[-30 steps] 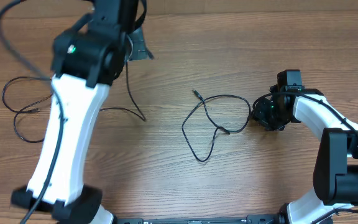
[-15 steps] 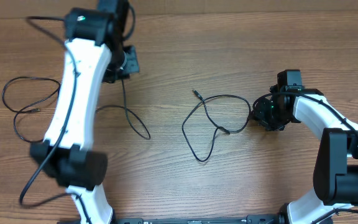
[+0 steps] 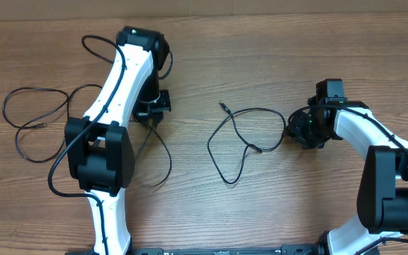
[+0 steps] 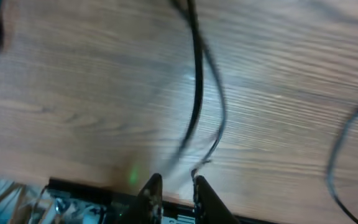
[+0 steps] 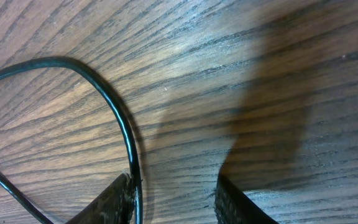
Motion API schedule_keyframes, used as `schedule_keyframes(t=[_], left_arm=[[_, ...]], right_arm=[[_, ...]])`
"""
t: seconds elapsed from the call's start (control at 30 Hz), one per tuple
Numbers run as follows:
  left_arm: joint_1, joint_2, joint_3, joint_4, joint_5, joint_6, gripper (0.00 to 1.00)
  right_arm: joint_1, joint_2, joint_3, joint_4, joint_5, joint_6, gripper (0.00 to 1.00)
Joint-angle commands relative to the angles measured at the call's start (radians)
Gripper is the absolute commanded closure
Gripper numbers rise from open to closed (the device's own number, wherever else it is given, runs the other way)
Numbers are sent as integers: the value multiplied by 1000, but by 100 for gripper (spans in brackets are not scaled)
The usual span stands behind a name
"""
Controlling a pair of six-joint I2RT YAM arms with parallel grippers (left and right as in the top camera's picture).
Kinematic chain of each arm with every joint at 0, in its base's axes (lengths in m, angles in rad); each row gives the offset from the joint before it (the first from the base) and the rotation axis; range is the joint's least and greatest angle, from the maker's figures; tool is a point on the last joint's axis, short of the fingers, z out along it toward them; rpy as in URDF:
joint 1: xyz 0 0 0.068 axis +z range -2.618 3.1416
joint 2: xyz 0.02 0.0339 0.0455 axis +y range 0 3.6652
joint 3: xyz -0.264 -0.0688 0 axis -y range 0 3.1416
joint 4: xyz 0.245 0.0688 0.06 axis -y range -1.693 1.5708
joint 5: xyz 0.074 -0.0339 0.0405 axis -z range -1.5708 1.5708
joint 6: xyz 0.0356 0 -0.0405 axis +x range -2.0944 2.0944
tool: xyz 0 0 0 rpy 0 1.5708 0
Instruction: Untangle cables
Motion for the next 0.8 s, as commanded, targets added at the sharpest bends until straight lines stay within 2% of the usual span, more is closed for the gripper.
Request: schedule_keyframes(t=[0.0,0.1,0.13,0.23,0.5,0.63,0.77], left_arm=[[8,3,-90,39,-67,-102,76],[8,3,-163,120,-89,-130,50],[9,3,-180,148,-93,-133,46],[22,3,-217,242,-110,-174,43],[51,3,-224,368,-117,-205,21],[64,3,-225,380,-118,-209,25],[66,3,-273,394,-126,-289,29]], right_arm=[[-3,6,21,2,7,4,59],[-3,6,21,5,7,4,59],[-3,6,21,6,8,4,59],[-3,6,21,6,8,4,59],[-3,6,21,6,8,4,59],[-3,6,20,10,8,4,59],[-3,6,20,10,8,4,59]])
